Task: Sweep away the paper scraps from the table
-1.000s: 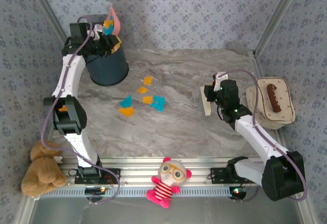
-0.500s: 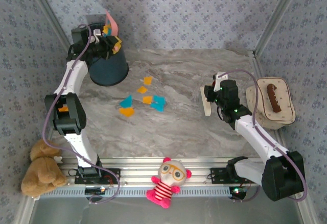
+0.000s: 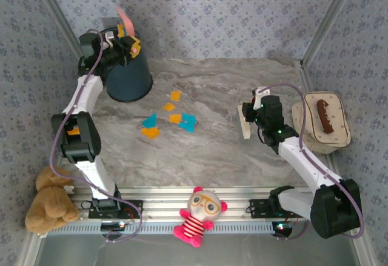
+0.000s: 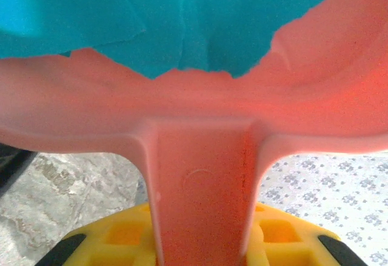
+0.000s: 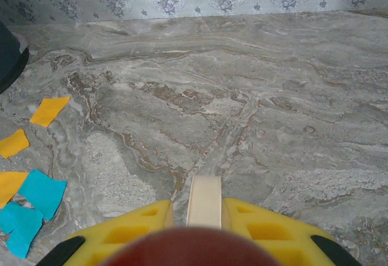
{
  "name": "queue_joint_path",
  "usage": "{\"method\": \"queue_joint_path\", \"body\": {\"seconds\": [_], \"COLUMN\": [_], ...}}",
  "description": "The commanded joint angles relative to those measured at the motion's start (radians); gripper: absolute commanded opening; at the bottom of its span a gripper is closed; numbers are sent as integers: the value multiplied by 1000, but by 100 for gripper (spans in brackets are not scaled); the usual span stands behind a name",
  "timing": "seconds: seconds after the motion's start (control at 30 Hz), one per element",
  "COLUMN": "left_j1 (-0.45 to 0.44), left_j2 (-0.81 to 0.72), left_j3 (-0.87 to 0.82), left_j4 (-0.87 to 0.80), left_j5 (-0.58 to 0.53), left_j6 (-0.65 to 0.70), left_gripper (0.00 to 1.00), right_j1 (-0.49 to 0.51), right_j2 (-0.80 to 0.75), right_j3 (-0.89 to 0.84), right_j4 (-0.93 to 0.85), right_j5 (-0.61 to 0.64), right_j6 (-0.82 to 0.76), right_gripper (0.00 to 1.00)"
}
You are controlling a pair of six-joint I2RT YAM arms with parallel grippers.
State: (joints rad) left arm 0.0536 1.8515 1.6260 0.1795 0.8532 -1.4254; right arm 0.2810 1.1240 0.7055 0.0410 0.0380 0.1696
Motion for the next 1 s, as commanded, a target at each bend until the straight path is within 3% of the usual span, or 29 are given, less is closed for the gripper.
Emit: {"method": "queue_joint_path", "body": {"seconds": [0.0, 0.97], "left_j1": [10, 10], "left_j2": [-55, -61], "left_j3": [-7, -152], "left_j4": [98, 549], "left_j5": [14, -51], "left_j6": [-51, -473], "left_gripper": [0, 0], "right_j1": [-1, 1], "right_j2": [5, 24], "right_j3": [-1, -7], "right_j4": [20, 33], "right_j5": [2, -2], "right_j6": [18, 24], "right_gripper": [0, 0]}}
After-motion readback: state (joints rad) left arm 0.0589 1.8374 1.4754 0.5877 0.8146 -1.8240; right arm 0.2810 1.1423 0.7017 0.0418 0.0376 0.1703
